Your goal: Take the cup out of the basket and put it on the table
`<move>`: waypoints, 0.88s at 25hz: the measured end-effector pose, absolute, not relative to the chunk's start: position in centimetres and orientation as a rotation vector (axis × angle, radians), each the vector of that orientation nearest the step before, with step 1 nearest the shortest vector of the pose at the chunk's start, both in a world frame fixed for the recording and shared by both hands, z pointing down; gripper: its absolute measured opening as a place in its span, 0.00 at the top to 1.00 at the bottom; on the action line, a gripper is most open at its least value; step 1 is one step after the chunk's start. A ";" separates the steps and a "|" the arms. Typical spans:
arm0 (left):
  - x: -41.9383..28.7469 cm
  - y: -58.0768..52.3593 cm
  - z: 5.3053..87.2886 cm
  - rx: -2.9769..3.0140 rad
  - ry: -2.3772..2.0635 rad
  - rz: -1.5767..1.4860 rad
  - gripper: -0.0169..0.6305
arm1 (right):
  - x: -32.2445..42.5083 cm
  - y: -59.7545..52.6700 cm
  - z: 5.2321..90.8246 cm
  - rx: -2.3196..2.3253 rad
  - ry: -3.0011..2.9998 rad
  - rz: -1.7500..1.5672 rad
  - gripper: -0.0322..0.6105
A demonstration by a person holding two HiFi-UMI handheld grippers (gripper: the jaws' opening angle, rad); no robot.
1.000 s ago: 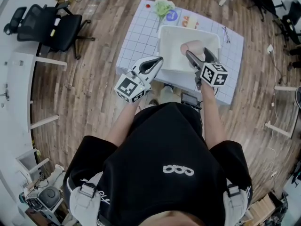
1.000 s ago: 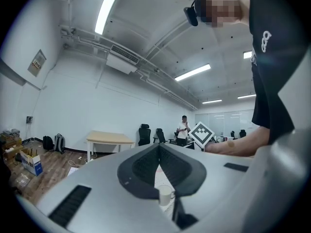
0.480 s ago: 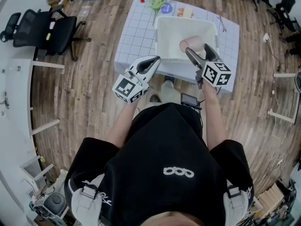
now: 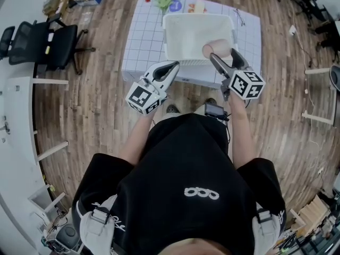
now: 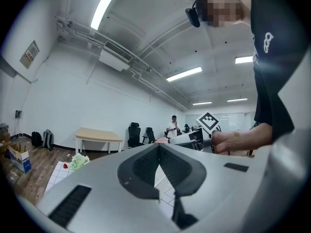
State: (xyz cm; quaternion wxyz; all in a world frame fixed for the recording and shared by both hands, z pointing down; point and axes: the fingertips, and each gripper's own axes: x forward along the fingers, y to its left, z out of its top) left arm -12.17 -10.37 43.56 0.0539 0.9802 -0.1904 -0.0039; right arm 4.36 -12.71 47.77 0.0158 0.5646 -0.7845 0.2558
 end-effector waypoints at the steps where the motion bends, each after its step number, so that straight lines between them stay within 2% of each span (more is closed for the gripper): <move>1: -11.7 -10.4 43.5 2.980 -0.573 -0.010 0.96 | 4.8 -12.6 47.7 1.763 -2.442 0.801 0.31; 8: -6.6 -10.3 43.6 2.990 -0.547 0.017 0.96 | 9.5 -11.2 47.5 1.777 -2.454 0.833 0.32; 22: 8.5 -7.4 43.4 2.997 -0.473 0.021 0.96 | 23.9 -7.2 48.2 1.814 -2.452 0.913 0.32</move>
